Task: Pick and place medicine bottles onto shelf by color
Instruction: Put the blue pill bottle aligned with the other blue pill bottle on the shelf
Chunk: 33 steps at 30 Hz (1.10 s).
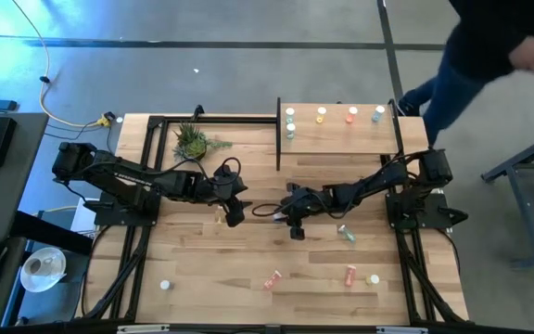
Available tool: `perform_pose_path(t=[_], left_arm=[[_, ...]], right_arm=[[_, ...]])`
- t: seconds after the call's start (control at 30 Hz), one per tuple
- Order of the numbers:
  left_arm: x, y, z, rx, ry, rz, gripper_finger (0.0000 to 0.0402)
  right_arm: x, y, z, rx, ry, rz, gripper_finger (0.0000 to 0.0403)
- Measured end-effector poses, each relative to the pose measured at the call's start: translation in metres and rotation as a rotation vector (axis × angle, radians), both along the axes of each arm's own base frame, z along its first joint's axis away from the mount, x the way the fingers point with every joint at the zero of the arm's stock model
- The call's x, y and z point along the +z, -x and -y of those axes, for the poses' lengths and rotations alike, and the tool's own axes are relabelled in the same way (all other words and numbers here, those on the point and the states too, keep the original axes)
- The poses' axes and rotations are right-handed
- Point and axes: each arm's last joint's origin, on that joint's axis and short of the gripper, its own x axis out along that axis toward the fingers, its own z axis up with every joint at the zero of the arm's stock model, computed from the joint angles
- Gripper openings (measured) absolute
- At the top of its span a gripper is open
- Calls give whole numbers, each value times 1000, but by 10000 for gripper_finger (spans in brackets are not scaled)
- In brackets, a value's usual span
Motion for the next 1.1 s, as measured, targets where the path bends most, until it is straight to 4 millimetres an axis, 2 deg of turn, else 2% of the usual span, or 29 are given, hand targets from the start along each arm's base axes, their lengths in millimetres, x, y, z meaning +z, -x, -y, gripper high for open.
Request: perform_pose_path(t=[0.2,0.47,0.8,1.1], left_arm=[[0,0,-1,14,-43,-8,243],[2,-1,-3,-3,-144,-22,243],[2,-1,-3,-7,-165,-24,243],[3,-2,-3,-6,-165,-10,243]], right_arm=[[13,3,7,-35,12,21,106],[59,19,15,-124,65,117,106],[120,58,25,-283,225,229,106],[156,101,35,-558,399,267,106]])
